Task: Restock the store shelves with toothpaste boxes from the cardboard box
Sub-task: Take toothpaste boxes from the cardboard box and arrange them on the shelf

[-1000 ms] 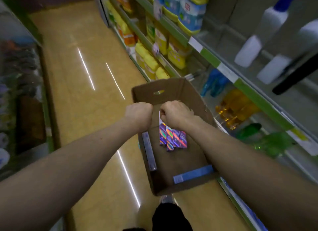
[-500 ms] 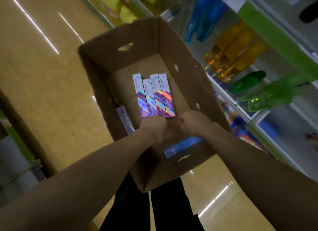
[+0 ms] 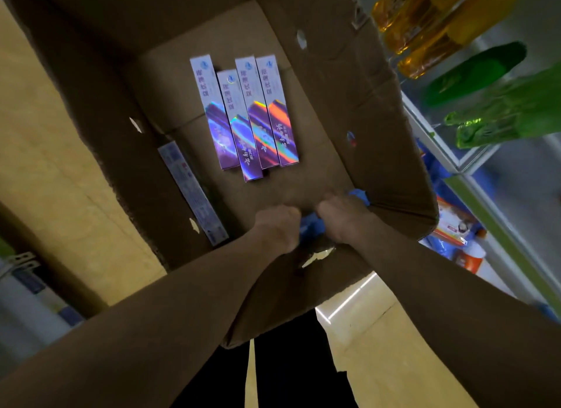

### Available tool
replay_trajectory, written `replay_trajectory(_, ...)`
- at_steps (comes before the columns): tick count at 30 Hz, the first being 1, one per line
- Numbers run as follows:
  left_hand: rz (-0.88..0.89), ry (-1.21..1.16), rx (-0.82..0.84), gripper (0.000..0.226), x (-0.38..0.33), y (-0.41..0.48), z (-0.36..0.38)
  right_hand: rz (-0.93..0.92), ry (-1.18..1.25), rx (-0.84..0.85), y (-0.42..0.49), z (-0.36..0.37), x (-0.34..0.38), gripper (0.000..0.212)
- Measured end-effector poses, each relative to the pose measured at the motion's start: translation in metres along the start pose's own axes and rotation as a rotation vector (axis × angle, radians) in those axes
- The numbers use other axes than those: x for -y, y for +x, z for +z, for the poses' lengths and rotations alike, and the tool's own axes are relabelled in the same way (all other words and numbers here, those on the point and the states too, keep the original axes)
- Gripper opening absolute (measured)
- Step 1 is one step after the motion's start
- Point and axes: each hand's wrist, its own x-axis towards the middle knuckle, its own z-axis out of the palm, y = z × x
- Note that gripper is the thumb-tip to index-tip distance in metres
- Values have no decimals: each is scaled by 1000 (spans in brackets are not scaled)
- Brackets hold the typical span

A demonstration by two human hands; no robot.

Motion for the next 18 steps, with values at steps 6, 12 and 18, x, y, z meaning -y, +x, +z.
replay_trajectory(6,-18,-70,82,65,1,21,19,-15,-131,19,20,-1,-2,46)
replay_trajectory(12,39,6,57,64,18,27,25,-46,-219,59,39,3,6,56)
replay_trajectory(18,98,62,5,67,16,30,29,-59,-214,65,43,-1,-3,46)
